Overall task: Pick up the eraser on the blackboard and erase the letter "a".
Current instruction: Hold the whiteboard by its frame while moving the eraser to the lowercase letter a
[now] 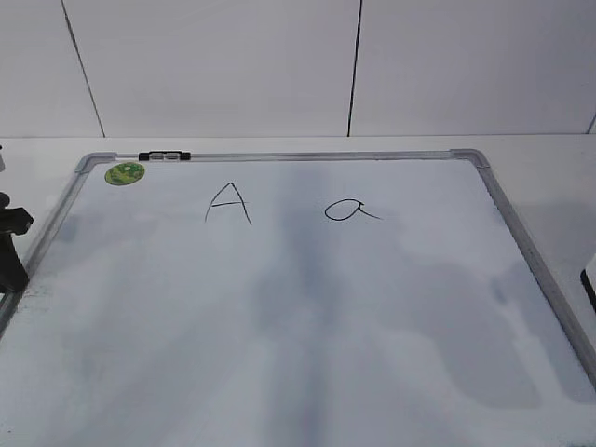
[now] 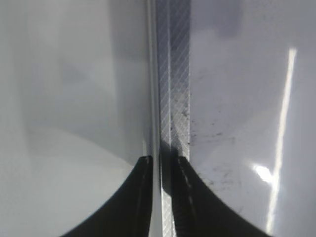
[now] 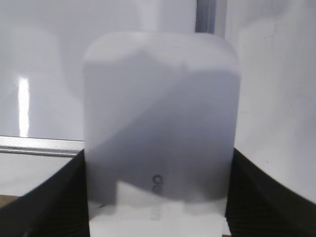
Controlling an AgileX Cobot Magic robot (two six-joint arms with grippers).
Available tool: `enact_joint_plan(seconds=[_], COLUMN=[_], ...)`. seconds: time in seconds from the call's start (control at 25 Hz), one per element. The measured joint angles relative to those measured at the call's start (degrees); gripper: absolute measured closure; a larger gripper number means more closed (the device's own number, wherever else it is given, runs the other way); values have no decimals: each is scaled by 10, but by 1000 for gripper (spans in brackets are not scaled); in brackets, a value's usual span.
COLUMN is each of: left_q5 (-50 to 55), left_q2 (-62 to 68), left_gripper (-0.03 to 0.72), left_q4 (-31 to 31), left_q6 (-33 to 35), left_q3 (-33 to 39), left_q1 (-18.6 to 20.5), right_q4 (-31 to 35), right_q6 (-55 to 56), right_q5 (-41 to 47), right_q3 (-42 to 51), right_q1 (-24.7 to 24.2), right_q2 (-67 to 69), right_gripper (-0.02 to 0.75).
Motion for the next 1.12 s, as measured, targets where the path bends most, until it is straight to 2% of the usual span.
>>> enact_joint_plan(seconds=[0.2,0.4,0.92,1.12], left_q5=[2,4,7,8], left_q2=[3,3,3,3], left_gripper=[597,638,641,641], left_q4=[-2,-2,-3,-3], left_q6=[0,0,0,0], left_q3=[-2,-2,-2,-2], left_q1=[0,0,0,0], right_q4=[0,0,-10,-16], right_q6=[0,0,0,0], right_q5=[0,0,-2,-2], right_q3=[0,0,-2,-39], right_q1=[0,0,0,5], right_q2=[0,0,3,47], right_gripper=[196,196,196,196])
